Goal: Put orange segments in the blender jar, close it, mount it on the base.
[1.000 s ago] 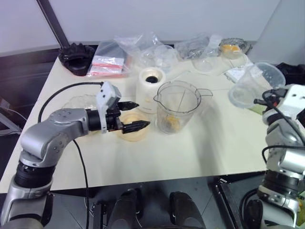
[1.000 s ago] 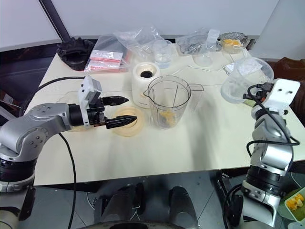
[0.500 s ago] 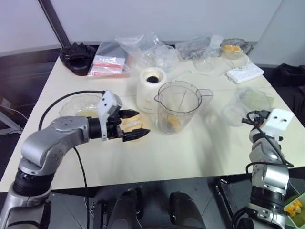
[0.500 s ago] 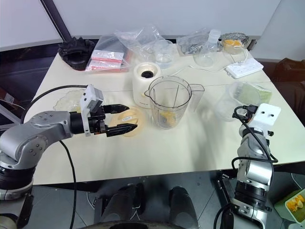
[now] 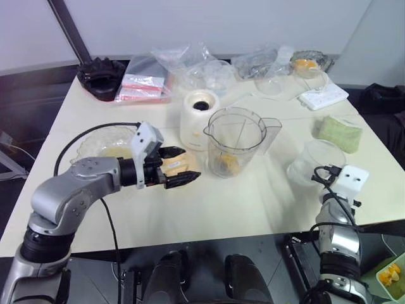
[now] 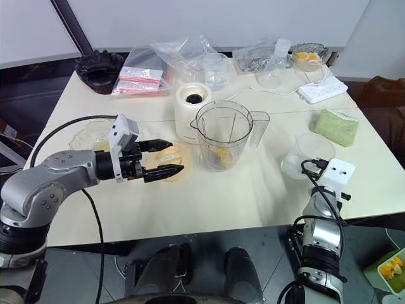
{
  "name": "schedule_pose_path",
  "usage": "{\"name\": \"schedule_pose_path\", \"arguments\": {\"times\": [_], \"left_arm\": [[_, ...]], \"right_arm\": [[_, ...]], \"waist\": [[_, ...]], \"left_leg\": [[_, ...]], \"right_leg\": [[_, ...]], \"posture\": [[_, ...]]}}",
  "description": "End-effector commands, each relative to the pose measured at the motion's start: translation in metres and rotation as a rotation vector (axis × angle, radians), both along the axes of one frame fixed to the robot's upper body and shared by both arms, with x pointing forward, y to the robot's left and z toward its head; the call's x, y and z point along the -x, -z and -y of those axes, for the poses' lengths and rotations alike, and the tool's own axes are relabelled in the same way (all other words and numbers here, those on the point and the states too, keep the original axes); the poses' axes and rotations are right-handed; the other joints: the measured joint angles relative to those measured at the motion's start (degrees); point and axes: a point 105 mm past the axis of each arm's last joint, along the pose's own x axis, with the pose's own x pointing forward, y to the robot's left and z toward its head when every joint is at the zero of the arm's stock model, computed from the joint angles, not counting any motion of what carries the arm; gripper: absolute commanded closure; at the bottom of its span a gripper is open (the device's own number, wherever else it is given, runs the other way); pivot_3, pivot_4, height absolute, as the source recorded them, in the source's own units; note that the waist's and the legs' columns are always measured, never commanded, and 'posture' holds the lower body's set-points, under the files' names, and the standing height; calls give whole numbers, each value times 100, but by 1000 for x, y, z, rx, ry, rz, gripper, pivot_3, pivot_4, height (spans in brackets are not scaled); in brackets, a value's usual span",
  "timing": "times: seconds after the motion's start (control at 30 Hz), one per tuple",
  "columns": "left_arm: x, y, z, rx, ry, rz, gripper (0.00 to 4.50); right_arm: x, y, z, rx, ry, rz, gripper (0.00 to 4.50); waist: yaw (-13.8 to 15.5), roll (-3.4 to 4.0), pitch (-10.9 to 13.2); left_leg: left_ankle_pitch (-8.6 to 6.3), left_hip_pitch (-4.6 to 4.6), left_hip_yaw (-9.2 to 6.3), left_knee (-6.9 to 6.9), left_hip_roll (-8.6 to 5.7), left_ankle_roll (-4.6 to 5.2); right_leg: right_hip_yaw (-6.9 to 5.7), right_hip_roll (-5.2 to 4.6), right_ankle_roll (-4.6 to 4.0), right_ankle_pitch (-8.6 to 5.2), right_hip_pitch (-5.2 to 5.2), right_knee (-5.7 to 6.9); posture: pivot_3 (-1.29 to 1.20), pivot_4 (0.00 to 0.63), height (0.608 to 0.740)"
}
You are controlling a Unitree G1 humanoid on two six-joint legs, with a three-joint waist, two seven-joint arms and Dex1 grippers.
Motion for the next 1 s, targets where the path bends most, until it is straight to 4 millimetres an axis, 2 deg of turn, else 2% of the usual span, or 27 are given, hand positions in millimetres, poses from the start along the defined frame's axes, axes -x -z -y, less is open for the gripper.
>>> {"name": "schedule_pose_path", "arguments": {"times": [0.03, 0.07, 0.17, 0.37, 0.53, 0.67, 0.83, 1.0], "left_arm": [[3, -6, 2, 1, 9, 44, 0], [2, -6, 2, 2, 8, 44, 0], [3, -6, 2, 2, 8, 44, 0], [3, -6, -1, -3, 8, 42, 0], [2, -6, -2, -5, 7, 42, 0], [1, -5, -2, -5, 16, 37, 0], [-3, -5, -1, -5, 29, 38, 0], [-5, -4, -1, -8, 35, 40, 0]], "right_arm": [[-2, -5, 0, 38, -3, 23, 4469], [-2, -3, 0, 39, 0, 16, 4469], [2, 3, 1, 48, 17, -8, 3530], [13, 5, 4, 63, 30, -23, 634], [29, 0, 2, 74, 30, -20, 634], [36, -10, -13, 83, -43, 5, 634], [45, -18, -21, 105, -91, 12, 634], [58, -31, -35, 166, -211, 29, 634]], "waist": [[0, -1, -1], [-1, -2, -1], [-1, -2, -1], [-15, -10, -7], [1, -9, -8], [23, -8, -8], [15, -8, -8], [27, -7, -8]], "left_leg": [[0, 1, 0, 0, 0, 0], [0, 2, 0, 1, 0, 0], [0, 4, -1, 2, 0, 0], [0, 6, -1, 1, 2, 0], [-1, 8, -2, -1, 5, -1], [-1, 5, -2, -2, 3, -2], [-3, 5, -1, -3, 4, -5], [-4, 2, -2, -13, 5, -6]], "right_leg": [[0, 0, 0, 0, 1, 0], [0, 0, 0, 0, 3, 0], [0, 0, -1, 0, 5, 0], [1, -1, -2, -1, 7, -1], [1, -1, -3, -1, 8, -1], [1, -7, -3, -1, 6, -6], [2, -12, -5, -2, 5, -8], [3, -19, -6, -2, 0, -16]], "posture": [[0, 150, 740], [0, 150, 740], [0, 150, 740], [0, 150, 740], [0, 150, 740], [0, 150, 740], [0, 150, 740], [0, 150, 740]]}}
